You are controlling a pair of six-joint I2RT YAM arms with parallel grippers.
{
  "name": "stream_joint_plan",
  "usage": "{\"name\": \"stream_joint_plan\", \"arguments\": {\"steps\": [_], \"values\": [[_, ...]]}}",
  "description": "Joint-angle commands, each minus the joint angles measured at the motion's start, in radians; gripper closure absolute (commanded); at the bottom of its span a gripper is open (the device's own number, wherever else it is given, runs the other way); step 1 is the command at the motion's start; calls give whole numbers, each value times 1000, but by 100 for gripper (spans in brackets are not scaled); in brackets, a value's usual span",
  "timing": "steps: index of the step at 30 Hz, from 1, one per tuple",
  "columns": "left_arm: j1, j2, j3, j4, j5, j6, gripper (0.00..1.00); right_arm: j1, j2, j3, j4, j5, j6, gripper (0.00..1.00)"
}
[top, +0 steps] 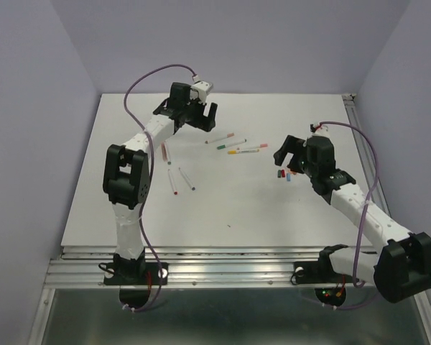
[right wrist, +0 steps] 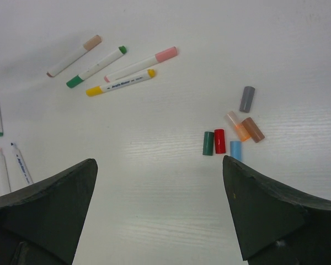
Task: Open the pen caps
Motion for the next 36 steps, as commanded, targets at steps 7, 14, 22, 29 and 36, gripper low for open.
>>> {"name": "stream_joint_plan", "arguments": {"steps": [7,14,22,29,36], "values": [[-88,288,401,-249,-92,199,1,-7,-63,-51,-49,10,4,0],[-111,366,455,-250,-115,188,1,-9,-75,-57,-53,5,-2,0],[-114,415,506,-246,-120,151,1,-7,-89,-64,-51,-1,-5,0],[-114,423,512,-221,-129,148,2,-7,-93,-63,-53,13,-8,0],[-114,462,524,-263,-104,190,12,-7,-93,-64,-51,24,-10,0]]}}
